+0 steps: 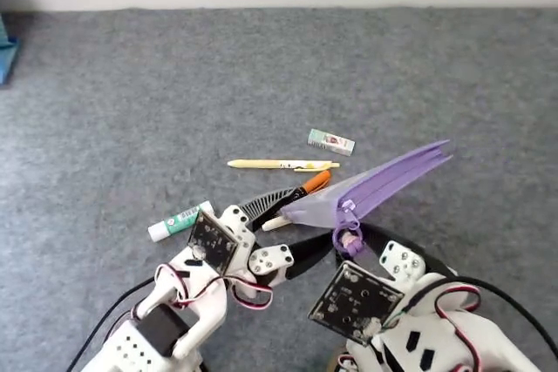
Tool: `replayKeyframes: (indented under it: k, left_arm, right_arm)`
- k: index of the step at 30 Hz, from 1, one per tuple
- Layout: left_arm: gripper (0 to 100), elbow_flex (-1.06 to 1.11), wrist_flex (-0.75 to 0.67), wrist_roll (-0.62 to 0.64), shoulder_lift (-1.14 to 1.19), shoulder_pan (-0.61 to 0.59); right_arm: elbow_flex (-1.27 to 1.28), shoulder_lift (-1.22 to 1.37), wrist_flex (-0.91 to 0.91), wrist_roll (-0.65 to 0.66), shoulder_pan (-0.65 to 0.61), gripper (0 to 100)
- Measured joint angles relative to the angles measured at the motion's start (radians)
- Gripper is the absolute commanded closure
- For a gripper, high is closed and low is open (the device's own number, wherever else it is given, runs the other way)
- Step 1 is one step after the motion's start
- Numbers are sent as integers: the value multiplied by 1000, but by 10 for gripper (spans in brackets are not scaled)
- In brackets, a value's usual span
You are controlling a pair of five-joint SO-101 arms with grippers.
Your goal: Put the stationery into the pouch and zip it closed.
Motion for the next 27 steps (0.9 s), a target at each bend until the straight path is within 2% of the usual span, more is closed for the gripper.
replayKeyframes:
  k: [4,8,11,14,18,24,27]
  left_arm:
    - [754,-43,-78,0,109,3]
    - [906,-101,-112,0,218,5]
    - [991,-123,-117,0,256,6]
    - [981,-132,-117,0,258,2]
    - [981,-132,-110,0,259,0]
    - [973,-146,-80,-92,259,-9]
    - [896,-206,-78,-97,259,-54]
  right_arm:
    - [0,0,0,0,-28,991]
    - [0,0,0,0,-25,991]
    - [0,2,0,0,34,991]
    - [0,2,0,-5,132,991]
    - [0,2,0,-110,227,991]
    - [2,29,0,-282,245,991]
    - [2,103,0,-381,241,991]
